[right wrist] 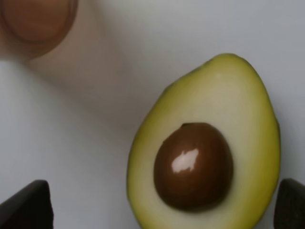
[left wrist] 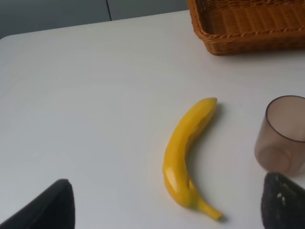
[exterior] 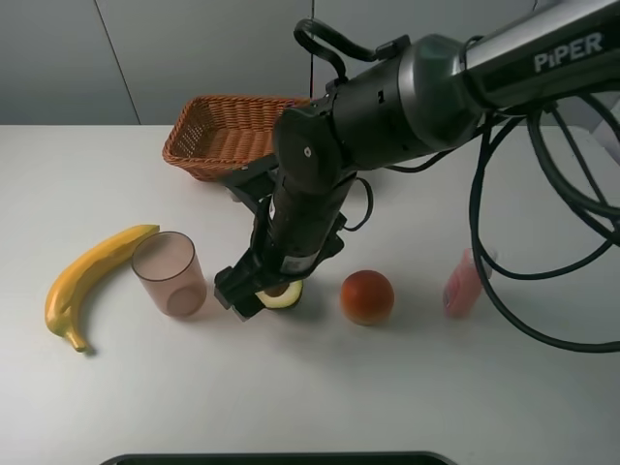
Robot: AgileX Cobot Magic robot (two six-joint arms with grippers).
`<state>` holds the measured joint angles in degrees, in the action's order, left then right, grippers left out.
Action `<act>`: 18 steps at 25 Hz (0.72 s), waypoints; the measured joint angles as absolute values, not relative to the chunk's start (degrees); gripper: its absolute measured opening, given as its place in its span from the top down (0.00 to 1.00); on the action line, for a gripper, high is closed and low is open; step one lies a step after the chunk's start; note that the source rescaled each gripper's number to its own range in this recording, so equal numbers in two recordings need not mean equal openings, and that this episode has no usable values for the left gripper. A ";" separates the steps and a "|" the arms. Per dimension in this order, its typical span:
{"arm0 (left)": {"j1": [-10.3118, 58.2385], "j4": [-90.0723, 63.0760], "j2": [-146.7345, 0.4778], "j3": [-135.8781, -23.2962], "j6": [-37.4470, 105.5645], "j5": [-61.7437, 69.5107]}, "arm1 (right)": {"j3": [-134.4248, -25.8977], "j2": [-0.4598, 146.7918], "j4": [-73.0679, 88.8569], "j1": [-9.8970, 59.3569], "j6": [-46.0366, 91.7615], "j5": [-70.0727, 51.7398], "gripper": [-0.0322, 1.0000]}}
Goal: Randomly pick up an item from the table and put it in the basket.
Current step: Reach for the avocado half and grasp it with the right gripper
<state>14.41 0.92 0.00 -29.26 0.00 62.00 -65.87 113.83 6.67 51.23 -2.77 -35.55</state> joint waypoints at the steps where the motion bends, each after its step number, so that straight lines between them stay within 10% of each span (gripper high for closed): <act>1: 14.41 0.92 0.00 -29.26 0.00 62.00 | -65.87 114.22 6.52 51.23 -2.90 -35.26 0.00; 18: 14.41 0.92 0.00 -29.26 0.00 62.00 | -65.96 117.80 5.60 51.23 -3.25 -31.70 0.04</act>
<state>14.41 0.92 0.00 -29.26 0.00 62.00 -65.96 117.80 5.60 51.23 -3.25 -31.70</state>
